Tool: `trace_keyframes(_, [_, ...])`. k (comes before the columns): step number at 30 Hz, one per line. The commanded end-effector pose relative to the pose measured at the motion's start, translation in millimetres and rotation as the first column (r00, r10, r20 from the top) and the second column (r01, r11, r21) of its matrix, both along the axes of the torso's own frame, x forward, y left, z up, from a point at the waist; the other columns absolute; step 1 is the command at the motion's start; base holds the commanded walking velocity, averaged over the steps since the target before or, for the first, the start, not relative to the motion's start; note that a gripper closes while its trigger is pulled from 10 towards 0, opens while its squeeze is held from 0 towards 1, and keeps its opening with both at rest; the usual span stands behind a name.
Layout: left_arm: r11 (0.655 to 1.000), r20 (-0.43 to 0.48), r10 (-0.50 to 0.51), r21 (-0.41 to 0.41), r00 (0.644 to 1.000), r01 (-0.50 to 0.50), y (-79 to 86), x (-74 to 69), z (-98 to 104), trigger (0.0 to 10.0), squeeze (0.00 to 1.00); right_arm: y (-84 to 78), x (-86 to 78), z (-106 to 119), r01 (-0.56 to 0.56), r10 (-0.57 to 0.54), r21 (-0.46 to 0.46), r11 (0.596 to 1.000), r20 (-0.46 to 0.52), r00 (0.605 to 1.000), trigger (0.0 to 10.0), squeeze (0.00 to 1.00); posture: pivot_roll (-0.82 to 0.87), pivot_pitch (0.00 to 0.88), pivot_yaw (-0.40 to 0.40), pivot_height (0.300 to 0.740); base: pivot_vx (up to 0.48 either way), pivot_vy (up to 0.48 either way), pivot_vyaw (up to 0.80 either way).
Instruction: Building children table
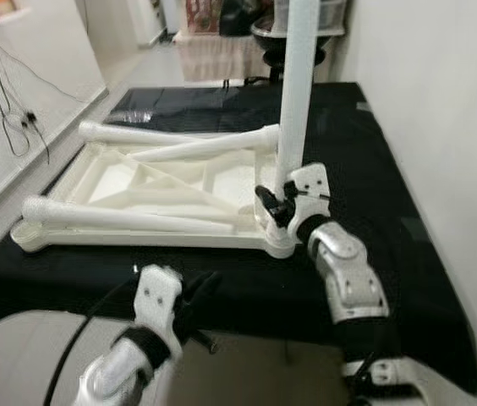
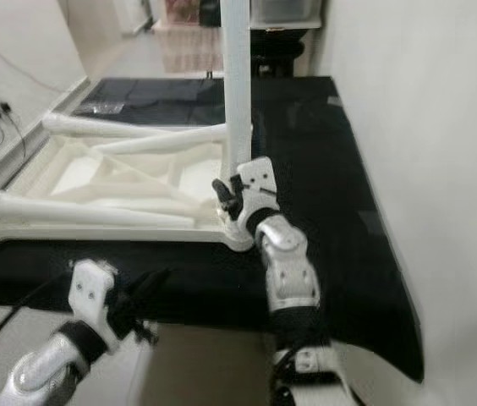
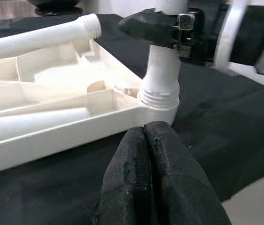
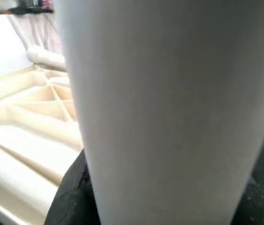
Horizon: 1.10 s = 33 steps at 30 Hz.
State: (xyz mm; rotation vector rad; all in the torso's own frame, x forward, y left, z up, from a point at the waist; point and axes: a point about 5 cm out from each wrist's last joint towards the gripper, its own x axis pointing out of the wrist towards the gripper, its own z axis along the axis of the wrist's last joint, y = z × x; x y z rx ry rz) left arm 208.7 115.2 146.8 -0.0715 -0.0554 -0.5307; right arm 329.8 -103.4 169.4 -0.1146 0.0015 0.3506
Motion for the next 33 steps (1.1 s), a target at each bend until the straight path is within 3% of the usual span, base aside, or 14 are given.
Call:
trace_keyframes(1, [1.0, -0.016, -0.001, 0.003, 1.0, 0.001, 0.4, -1.3, -3, 10.0, 0.0, -4.7, -9.2, -35, 0.036, -0.044, -0.052, 0.998, -0.162, 0.986, 0.0, 0.0, -0.03, 0.114, 0.008, 0.74, 0.0, 0.0, 0.0])
trace_keyframes(6, [1.0, -0.017, 0.003, 0.0, 1.0, -0.003, 0.0, -1.2, -3, 10.0, 0.0, -1.5, -8.8, -35, 0.046, -0.055, -0.063, 0.997, -0.137, 0.989, 0.0, 0.0, -0.05, 0.115, 0.022, 0.74, 0.0, 0.0, 0.0])
trace_keyframes(7, [1.0, -0.018, 0.007, -0.001, 1.0, -0.007, 0.8, -1.0, -4, 10.0, 0.0, -0.2, -9.4, -32, 0.044, -0.054, -0.078, 0.996, -0.126, 0.991, 4.3, 0.0, -0.05, 0.108, 0.022, 0.74, 0.0, 0.0, 0.0])
trace_keyframes(8, [1.0, -0.02, 0.007, -0.003, 1.0, -0.007, 1.1, -0.6, -5, 10.0, 0.0, 3.6, -8.8, -32, -0.014, 0.001, -0.098, 0.995, -0.13, 0.992, 10.0, 0.25, -0.06, 0.1, 0.024, 0.74, 0.0, 0.0, 0.0])
trace_keyframes(10, [1.0, -0.021, 0.006, -0.005, 1.0, -0.006, 1.1, -0.4, -5, 10.0, 0.0, 6.2, -10.4, -32, -0.046, 0.03, -0.113, 0.993, -0.141, 0.99, 10.0, 0.25, -0.06, 0.1, 0.024, 0.74, 0.0, 0.0, 0.0])
trace_keyframes(11, [1.0, -0.023, 0.001, -0.006, 1.0, -0.001, 0.8, 0.4, -5, 10.0, 0.0, 10.2, -8.0, -27, -0.103, 0.092, -0.076, 0.992, -0.141, 0.986, 10.0, 1.0, -0.06, 0.094, 0.026, 0.74, 0.0, 0.0, 0.0])
trace_keyframes(16, [1.0, -0.025, -0.011, -0.016, 1.0, 0.01, -0.6, 3.6, -5, 10.0, 0.0, 24.9, 3.3, 10, -0.468, 0.47, 0.059, 0.882, -0.016, 0.883, 10.0, 1.0, -0.07, 0.091, 0.036, 0.74, 0.0, 0.0, 0.0])
trace_keyframes(18, [1.0, -0.024, -0.012, -0.017, 1.0, 0.012, -0.8, 4.7, -5, 10.0, 0.0, 27.1, 5.9, 17, -0.662, 0.662, 0.029, 0.749, -0.036, 0.748, 10.0, 0.0, -0.07, 0.091, 0.043, 0.74, 0.0, 0.0, 0.0])
trace_keyframes(21, [1.0, -0.024, -0.012, -0.018, 1.0, 0.012, -0.9, 5.0, -5, 10.0, 0.0, 26.6, 8.4, 19, -0.712, 0.712, 0.017, 0.702, -0.049, 0.701, 10.0, 0.0, -0.06, 0.093, 0.045, 0.74, 0.0, 0.0, 0.0])
trace_keyframes(23, [1.0, -0.026, -0.014, -0.02, 1.0, 0.013, -1.1, 5.3, -5, 10.0, 0.0, 27.0, 17.4, 24, -0.79, 0.79, 0.023, 0.612, -0.069, 0.61, 10.0, 0.0, -0.06, 0.093, 0.047, 0.74, 0.0, 0.0, 0.0])
trace_keyframes(29, [0.999, -0.03, -0.013, -0.03, 0.999, 0.012, -0.6, 6.5, -5, 10.0, 0.0, 32.0, 29.2, 23, -0.809, 0.812, 0.08, 0.583, -0.088, 0.576, 10.0, 0.0, -0.05, 0.086, 0.051, 0.74, 0.0, 0.0, 0.0])
trace_keyframes(30, [0.999, -0.03, -0.013, -0.031, 0.999, 0.012, -0.4, 6.6, -5, 10.0, 0.0, 32.6, 29.9, 23, -0.817, 0.821, 0.087, 0.57, -0.094, 0.562, 5.3, 0.0, -0.04, 0.086, 0.051, 0.74, 0.0, 0.0, 0.0])
trace_keyframes(32, [0.999, -0.03, -0.013, -0.031, 0.999, 0.012, -0.3, 6.7, -5, 10.0, 0.0, 32.7, 30.4, 22, -0.822, 0.825, 0.084, 0.564, -0.098, 0.556, 5.3, 0.0, -0.04, 0.086, 0.051, 0.74, 0.0, 0.0, 0.0])
trace_keyframes(33, [0.999, -0.031, -0.015, -0.033, 0.999, 0.014, -0.1, 6.8, -5, 10.0, 0.0, 31.9, 31.4, 23, -0.829, 0.833, 0.093, 0.552, -0.103, 0.543, 0.0, 0.0, -0.04, 0.088, 0.054, 0.74, 0.0, 0.0, 0.0])
